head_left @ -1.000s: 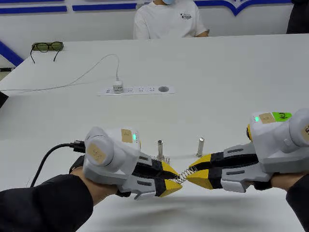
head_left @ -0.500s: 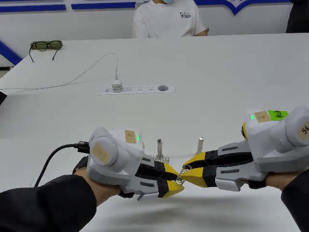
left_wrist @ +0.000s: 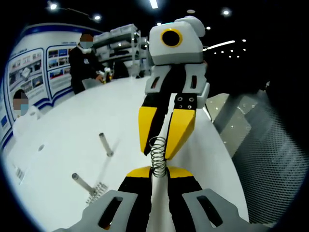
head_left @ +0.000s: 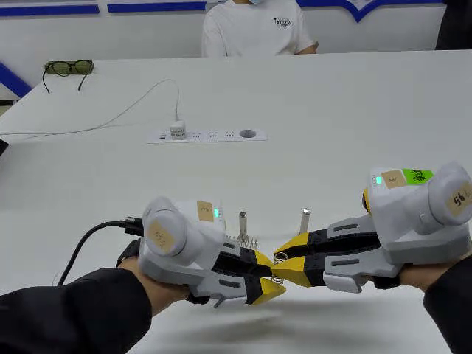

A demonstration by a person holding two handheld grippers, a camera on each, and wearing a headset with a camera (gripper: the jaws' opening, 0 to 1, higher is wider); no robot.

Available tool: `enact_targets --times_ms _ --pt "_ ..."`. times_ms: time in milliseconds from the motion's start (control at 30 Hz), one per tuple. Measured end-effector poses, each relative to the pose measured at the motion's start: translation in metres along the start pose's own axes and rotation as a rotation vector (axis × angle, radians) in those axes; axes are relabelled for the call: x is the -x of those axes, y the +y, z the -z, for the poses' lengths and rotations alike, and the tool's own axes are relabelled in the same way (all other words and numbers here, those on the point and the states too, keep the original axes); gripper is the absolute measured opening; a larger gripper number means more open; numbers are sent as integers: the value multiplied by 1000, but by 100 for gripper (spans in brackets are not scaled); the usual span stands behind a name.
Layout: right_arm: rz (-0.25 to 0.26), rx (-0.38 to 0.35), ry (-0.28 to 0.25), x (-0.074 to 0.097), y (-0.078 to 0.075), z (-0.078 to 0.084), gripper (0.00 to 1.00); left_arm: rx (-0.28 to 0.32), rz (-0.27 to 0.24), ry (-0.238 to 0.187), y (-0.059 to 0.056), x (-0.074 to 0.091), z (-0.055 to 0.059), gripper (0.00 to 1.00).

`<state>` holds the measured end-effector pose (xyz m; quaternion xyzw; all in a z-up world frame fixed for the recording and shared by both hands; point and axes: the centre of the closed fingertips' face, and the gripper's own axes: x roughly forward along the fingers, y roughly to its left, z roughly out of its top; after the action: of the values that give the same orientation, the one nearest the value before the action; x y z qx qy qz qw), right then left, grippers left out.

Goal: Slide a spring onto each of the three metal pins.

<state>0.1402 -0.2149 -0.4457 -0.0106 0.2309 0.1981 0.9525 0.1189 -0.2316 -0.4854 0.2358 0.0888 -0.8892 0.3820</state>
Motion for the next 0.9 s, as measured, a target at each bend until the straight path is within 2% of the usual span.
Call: enact_targets --times_ms 367,900 --pt "21 -7 1 3 -6 0 12 39 -39 -24 8 14 -1 23" --pt "56 -9 2 10 -18 -1 12 105 -122 -67 18 47 4 33"
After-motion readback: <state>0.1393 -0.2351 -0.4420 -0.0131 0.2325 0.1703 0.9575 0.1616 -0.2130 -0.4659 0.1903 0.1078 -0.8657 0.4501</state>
